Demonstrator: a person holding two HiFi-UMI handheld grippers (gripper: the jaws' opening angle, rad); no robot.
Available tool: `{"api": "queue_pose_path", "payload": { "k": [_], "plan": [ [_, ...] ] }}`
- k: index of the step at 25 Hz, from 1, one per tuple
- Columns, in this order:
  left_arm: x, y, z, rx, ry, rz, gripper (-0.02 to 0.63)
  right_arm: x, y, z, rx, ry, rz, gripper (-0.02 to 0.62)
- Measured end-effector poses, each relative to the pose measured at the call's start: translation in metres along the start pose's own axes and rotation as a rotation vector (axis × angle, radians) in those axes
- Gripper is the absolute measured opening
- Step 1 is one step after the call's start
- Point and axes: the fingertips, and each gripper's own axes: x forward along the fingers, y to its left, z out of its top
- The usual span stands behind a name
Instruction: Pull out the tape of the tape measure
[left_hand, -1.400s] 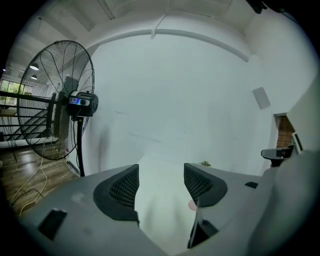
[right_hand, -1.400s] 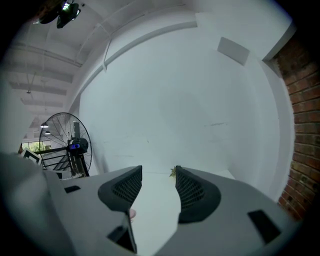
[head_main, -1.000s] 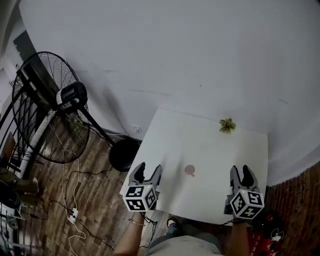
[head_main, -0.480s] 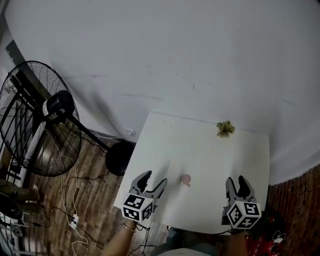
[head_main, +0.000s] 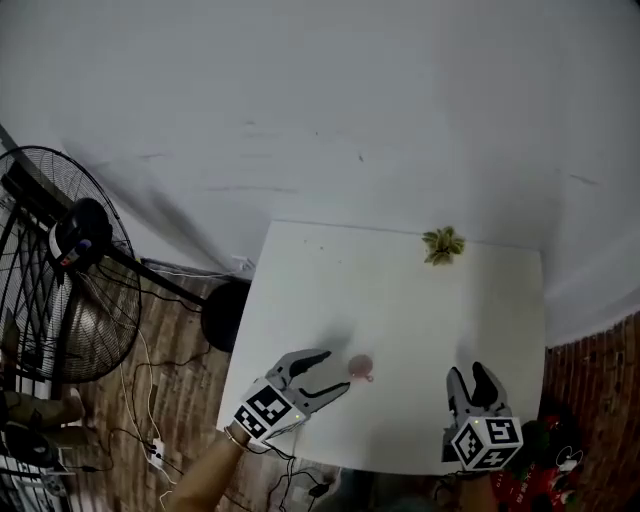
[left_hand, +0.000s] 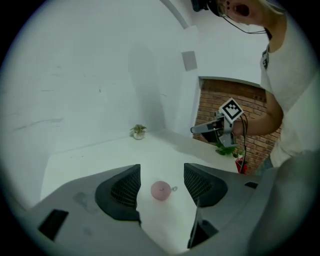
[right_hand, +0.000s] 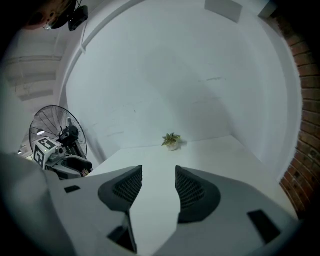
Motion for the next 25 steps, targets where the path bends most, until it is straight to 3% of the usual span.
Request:
{"api": "queue_pose_path", "payload": {
  "k": [7, 25],
  "plan": [
    [0.028, -0.003, -0.022, 0.146, 0.143, -0.185, 0.264, 0.013, -0.01, -0.024, 0.037, 0.047, -0.011, 0.207],
    [0.068, -0.003, -0.07, 0.486, 0.37, -0.438, 0.264, 0.033, -0.022, -0.069, 0.084, 0.126, -0.03, 0.207]
  ]
}}
